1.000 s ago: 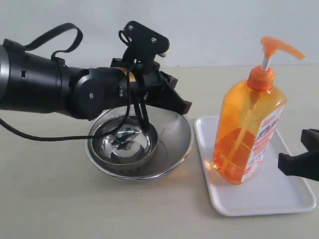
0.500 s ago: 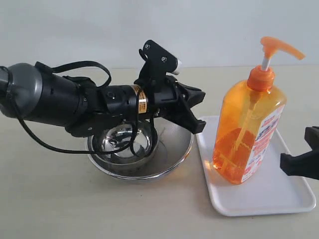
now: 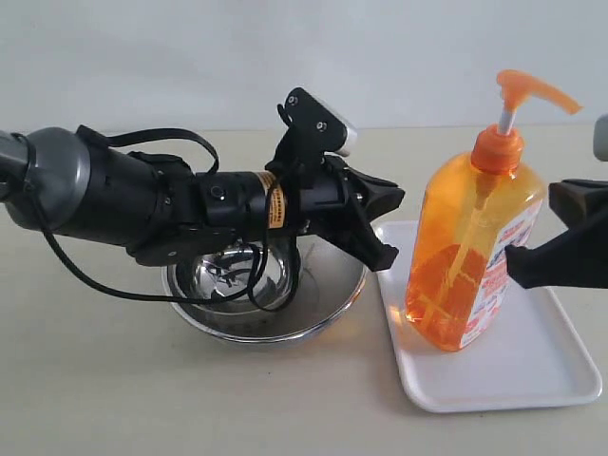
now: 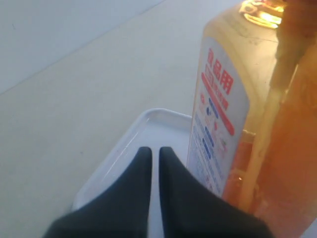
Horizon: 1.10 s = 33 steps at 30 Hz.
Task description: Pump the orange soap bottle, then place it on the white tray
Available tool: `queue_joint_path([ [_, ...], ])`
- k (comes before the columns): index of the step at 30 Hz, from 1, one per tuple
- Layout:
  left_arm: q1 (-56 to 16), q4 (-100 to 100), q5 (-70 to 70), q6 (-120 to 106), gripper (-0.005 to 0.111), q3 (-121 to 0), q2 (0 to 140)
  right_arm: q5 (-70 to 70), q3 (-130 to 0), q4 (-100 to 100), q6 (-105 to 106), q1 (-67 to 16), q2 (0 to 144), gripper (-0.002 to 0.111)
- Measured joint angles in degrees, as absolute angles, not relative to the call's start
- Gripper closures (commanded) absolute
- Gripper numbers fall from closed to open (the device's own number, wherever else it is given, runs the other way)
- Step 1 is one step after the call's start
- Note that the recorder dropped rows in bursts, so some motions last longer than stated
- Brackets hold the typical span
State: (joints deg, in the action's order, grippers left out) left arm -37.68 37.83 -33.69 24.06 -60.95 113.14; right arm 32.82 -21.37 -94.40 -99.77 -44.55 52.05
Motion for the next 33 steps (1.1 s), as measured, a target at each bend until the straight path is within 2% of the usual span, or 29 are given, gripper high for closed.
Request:
queue_joint_path([
  [8, -37.7, 38.2, -34.9, 24.3, 0.102, -60.9, 113.1, 33.8, -21.6, -88.4, -93.5, -43.0, 52.1, 0.109],
  [14, -37.7, 38.7, -36.4, 25.0, 0.102, -60.9, 113.1, 22.0, -21.6, -87.8, -91.3, -29.8, 52.2, 0.109],
  [21, -37.7, 41.2, -37.7, 26.1, 0.102, -60.9, 113.2, 0.0, -21.7, -88.9, -89.5, -14.4, 57.5, 0.109],
  [24, -37.7, 41.3, -37.7, 26.3, 0.102, -60.9, 113.2, -3.7, -22.7, -89.4, -89.2, -12.1, 60.6, 0.109],
  [33, -37.7, 42.6, -37.7, 27.3, 0.102, -60.9, 113.2, -7.1, -27.2, -89.6, -86.7, -11.9, 65.4, 0.109],
])
